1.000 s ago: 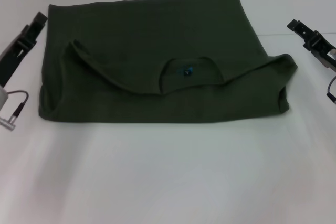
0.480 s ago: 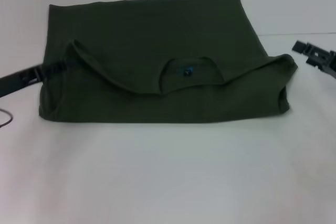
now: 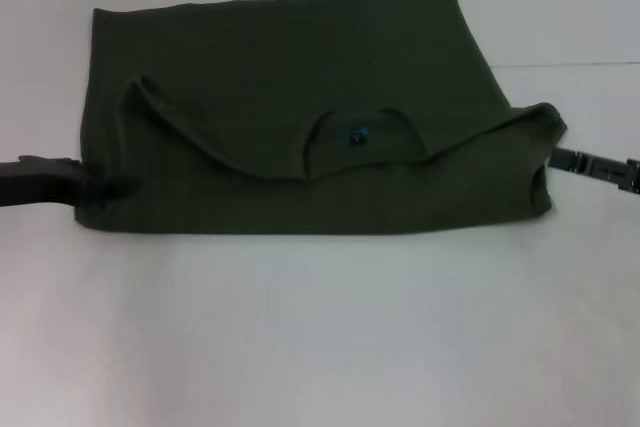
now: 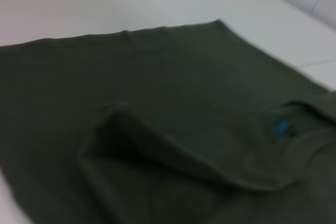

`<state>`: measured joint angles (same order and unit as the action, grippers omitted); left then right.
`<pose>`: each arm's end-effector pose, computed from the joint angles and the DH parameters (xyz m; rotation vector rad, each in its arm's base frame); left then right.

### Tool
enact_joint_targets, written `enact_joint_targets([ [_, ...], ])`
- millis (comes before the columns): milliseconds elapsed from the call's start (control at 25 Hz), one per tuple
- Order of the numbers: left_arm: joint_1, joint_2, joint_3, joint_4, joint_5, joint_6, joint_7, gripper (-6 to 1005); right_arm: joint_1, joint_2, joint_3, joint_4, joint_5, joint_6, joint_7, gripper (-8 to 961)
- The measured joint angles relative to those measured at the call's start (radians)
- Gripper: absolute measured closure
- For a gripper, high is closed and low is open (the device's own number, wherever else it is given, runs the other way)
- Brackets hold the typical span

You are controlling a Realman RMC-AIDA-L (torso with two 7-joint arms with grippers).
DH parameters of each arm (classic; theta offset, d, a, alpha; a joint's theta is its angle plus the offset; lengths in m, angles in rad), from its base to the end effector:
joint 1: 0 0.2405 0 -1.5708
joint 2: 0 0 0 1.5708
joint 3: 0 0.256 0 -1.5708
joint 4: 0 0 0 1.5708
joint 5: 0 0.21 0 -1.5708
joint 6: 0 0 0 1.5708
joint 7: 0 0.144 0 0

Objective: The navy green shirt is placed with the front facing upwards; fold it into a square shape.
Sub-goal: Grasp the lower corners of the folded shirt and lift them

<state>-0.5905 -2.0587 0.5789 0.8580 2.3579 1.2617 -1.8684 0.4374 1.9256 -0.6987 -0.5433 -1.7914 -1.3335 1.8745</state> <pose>-0.3005 0.3836 0.0564 -2.3182 -1.0396 -0.2557 0.3331 0.3421 0.0629 -2.1447 1.4014 0.8185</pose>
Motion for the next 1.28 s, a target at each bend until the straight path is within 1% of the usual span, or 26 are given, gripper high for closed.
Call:
enact_joint_targets([
  [40,0.000,0.000,0.000,0.000,0.000,0.000,0.000,319,-0.003,0.001,0.000,-0.006,-0.007,-0.005,-0.001,27],
  [160,0.004,-0.007,0.025,0.002,0.017,-0.054,0.017,311,-0.011,0.003,0.001,-0.011,-0.012,-0.011,-0.011,27],
  [320,0.008,-0.021,0.079,-0.005,0.043,-0.100,0.021,293,-0.014,0.005,0.003,-0.012,-0.012,-0.011,-0.016,27],
  [480,0.001,-0.035,0.107,-0.010,0.091,-0.116,0.014,283,-0.014,0.010,0.003,-0.012,-0.013,-0.005,-0.016,27],
  [640,-0.001,-0.039,0.127,-0.011,0.102,-0.142,0.013,283,-0.013,0.011,0.003,-0.013,-0.013,-0.004,-0.016,26],
  [840,-0.004,-0.047,0.132,-0.018,0.107,-0.198,0.010,282,-0.010,0.013,0.002,-0.013,-0.014,0.000,-0.016,26],
  [1080,-0.024,-0.049,0.148,-0.059,0.164,-0.249,-0.011,282,-0.003,0.016,0.002,-0.012,-0.014,0.003,-0.019,26],
  [1280,-0.026,-0.051,0.150,-0.062,0.178,-0.266,-0.020,282,-0.003,0.021,0.000,-0.009,-0.014,0.015,-0.025,27],
])
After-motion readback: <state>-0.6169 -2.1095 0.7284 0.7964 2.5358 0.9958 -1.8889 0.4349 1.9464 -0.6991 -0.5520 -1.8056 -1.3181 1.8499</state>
